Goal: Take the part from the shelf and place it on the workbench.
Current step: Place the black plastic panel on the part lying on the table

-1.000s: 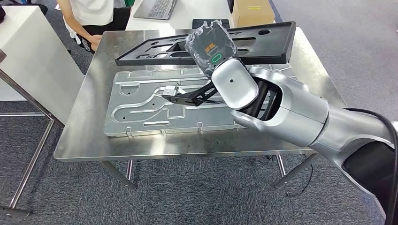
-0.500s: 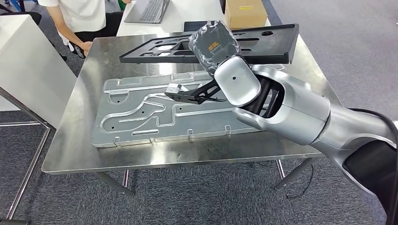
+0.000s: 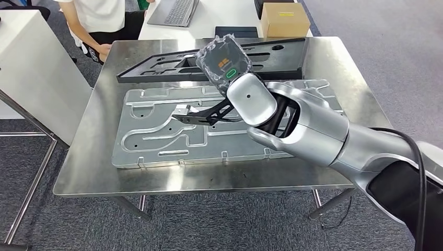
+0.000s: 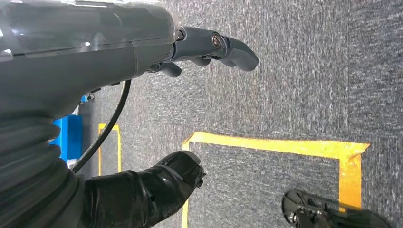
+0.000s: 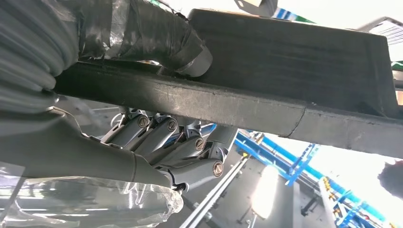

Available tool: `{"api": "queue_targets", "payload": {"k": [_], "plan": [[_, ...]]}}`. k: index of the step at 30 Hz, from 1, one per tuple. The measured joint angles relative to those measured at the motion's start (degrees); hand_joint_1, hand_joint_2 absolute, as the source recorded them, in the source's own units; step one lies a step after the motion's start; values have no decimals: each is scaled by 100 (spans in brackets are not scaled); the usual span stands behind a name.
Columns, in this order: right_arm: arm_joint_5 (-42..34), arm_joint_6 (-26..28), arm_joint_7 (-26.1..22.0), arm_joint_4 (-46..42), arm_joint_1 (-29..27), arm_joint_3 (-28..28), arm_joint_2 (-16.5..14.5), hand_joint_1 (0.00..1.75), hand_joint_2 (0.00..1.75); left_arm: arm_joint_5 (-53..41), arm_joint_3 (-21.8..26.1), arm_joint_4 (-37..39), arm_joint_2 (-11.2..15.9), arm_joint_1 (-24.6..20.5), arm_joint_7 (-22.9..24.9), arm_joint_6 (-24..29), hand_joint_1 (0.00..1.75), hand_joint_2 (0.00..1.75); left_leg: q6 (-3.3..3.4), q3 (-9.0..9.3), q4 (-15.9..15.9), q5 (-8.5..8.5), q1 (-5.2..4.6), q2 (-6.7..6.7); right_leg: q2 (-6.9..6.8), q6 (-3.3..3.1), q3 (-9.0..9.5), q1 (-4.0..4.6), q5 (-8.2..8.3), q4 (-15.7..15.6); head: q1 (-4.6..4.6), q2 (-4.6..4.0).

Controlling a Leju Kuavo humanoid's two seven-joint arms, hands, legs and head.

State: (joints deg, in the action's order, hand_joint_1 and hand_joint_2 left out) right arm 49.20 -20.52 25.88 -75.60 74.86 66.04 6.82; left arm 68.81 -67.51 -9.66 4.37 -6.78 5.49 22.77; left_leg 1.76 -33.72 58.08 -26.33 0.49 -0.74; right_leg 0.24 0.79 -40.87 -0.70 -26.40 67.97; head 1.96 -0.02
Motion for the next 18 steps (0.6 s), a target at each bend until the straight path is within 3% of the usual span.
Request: {"api": "queue_targets", "payload": {"k": [1,3,7,9,11,12,13,16,18], "plan": [[13,49,-33,60,-9,2,-42,175,175,-1,-1,0,-1,2,1,-4,0,175,-26,5,39,-44,-11,-12,-3,-19,147,11,162,-341,1,0],[34,142,-90,169,-35,2,-133,175,175,-1,-3,0,-2,2,4,-10,0,175,-85,-15,93,-101,-29,-23,4,-59,312,29,246,-717,7,1],[81,217,-195,390,-138,6,-306,175,175,-1,-9,0,-10,-2,16,-22,0,175,-207,-35,166,-202,-27,-2,20,-148,394,3,205,-830,5,0],[100,266,-221,490,-159,7,-394,175,175,-2,-11,0,-19,-5,17,-26,0,175,-274,-278,668,-434,-13,23,18,-190,453,-15,192,-869,21,0],[107,308,-247,588,-196,15,-470,175,175,-2,-17,0,-18,-9,17,-27,0,175,-330,-685,1370,-637,4,30,15,-216,499,-12,155,-871,27,0],[107,315,-260,632,-226,23,-496,175,175,-1,-20,0,-17,-3,17,-27,0,175,-347,-825,1547,-615,13,32,16,-219,529,-10,131,-870,27,0],[107,319,-274,672,-254,32,-517,175,175,-1,-23,0,-17,5,17,-29,0,175,-359,-872,1517,-483,22,34,18,-217,563,-11,104,-868,26,0],[118,326,-305,760,-285,45,-566,175,175,1,-28,0,-16,25,19,-33,0,175,-355,-546,535,169,36,37,35,-170,658,-9,16,-856,26,0],[130,339,-313,810,-287,49,-601,175,175,2,-38,0,-15,16,26,-34,0,175,-293,-371,126,264,11,33,48,-116,666,4,-13,-855,25,0]]}}
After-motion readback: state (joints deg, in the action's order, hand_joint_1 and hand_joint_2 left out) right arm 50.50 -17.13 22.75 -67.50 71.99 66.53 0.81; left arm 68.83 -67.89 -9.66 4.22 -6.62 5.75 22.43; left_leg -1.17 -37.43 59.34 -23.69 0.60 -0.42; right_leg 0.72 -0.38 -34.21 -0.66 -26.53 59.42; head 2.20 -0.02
